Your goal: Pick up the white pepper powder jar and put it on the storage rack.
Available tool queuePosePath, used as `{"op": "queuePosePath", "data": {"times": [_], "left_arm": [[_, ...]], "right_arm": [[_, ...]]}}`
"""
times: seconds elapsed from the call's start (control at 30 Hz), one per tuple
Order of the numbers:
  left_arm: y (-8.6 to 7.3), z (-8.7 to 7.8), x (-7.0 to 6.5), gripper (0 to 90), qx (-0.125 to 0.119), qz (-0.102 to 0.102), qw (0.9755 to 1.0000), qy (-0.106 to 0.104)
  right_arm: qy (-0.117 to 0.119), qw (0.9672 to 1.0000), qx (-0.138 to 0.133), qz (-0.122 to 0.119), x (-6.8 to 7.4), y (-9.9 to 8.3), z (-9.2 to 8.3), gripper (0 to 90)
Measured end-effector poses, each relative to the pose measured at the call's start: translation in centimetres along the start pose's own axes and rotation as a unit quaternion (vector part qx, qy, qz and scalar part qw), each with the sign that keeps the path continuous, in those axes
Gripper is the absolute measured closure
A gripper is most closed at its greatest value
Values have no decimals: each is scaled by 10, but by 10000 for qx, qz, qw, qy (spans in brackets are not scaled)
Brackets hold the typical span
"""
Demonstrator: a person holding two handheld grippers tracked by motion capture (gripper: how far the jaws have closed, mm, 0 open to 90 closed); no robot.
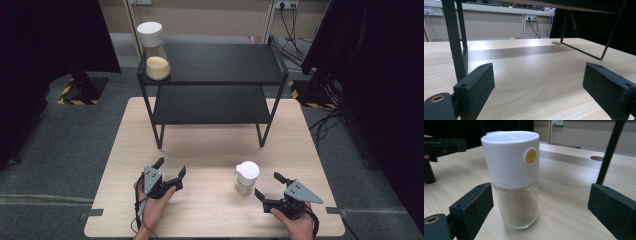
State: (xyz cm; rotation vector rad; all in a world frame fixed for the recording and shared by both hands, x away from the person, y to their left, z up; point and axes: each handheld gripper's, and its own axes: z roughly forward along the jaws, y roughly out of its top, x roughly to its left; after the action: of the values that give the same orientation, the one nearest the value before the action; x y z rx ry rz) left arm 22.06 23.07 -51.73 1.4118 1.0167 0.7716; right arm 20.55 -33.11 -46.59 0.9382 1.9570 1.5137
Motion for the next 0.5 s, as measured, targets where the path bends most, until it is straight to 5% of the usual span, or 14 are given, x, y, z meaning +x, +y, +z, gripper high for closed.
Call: {"op": "queuePosePath", "data": {"times": [0.5], "left_arm": [[-1, 0, 1, 99, -19, -32, 10000, -2]], "right_arm": [[393, 9989, 200, -175, -3, 14, 28, 134]]}}
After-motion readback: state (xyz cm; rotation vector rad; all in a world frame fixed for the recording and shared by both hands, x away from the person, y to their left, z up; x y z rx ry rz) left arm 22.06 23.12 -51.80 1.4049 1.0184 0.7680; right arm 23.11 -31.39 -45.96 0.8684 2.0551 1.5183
